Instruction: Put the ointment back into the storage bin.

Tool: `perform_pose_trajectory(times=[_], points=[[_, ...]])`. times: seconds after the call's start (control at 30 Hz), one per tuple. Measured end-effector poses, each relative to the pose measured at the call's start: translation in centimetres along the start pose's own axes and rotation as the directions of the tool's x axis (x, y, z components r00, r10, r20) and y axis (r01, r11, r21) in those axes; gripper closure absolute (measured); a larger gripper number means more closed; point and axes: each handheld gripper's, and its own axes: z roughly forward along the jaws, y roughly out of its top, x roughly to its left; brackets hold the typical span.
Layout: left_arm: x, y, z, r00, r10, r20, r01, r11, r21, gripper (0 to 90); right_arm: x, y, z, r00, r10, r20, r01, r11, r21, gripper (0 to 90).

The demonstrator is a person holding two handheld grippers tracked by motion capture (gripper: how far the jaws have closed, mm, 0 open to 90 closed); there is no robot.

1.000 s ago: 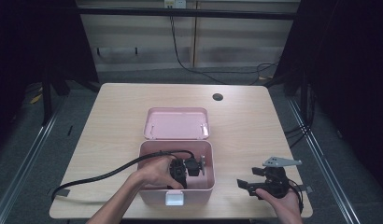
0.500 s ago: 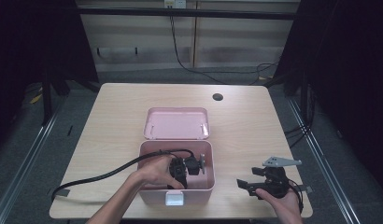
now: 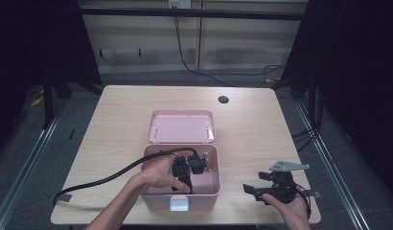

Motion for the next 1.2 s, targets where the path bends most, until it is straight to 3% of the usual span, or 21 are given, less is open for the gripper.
perform_pose_trajectory(times=[0.5, 0.87, 1.2], points=[[-1.0, -0.7, -2.3, 0.9990, 0.024, -0.037, -0.026, 0.9977, -0.062, 55.5, 0.0, 0.0, 0.0, 1.0000, 0.001, -0.001, -0.001, 1.000, 0.001, 16.1], [-1.3, -1.7, -3.8, 0.9988, 0.009, -0.049, -0.014, 0.9933, -0.114, 56.0, 0.0, 0.0, 0.0, 1.0000, -0.001, -0.001, 0.001, 1.000, 0.001, 16.1], [-1.9, -2.6, -5.5, 0.9965, 0.003, -0.084, -0.015, 0.9880, -0.154, 56.7, 0.0, 0.0, 0.0, 1.0000, 0.001, 0.002, -0.001, 1.000, 0.003, 16.1]])
